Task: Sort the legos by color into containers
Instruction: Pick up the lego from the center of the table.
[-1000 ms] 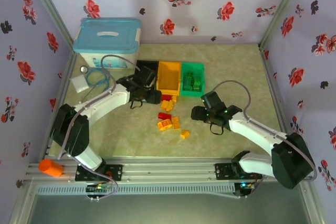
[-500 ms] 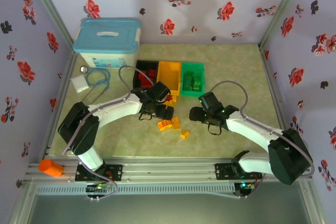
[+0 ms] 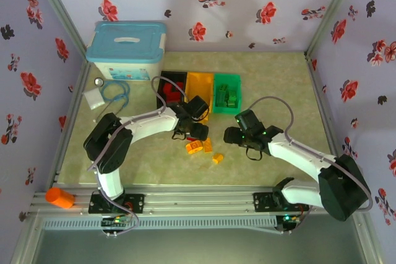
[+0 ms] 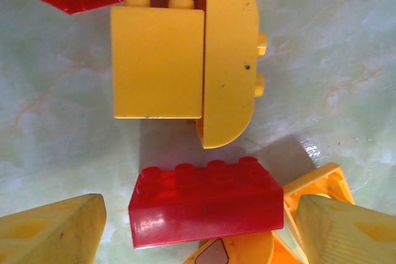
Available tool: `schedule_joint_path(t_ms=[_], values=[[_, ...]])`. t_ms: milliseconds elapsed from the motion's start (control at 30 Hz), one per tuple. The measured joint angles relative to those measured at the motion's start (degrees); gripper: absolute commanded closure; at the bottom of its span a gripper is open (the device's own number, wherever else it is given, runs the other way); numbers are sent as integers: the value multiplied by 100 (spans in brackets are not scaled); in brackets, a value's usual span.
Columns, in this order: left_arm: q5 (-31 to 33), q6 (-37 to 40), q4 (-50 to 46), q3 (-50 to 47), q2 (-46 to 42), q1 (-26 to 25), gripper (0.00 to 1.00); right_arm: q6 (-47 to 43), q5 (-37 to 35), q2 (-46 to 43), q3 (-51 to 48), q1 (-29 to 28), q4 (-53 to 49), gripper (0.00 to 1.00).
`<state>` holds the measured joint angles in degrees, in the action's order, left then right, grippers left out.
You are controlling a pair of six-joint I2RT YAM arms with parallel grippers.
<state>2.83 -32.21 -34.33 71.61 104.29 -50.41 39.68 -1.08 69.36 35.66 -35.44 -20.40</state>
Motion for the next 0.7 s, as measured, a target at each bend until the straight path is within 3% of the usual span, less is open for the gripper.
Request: schedule_joint_path(t_ms=[400,567,700], values=[[15,0,-17,24,343,-37,28,0,-17,-31,-11,0,0,27],[92,-4,9,24,378,-37,43,0,-22,-133,-17,2,-2,27],[168,17,24,24,378,-37,50,0,-24,-173,-17,0,-4,28]])
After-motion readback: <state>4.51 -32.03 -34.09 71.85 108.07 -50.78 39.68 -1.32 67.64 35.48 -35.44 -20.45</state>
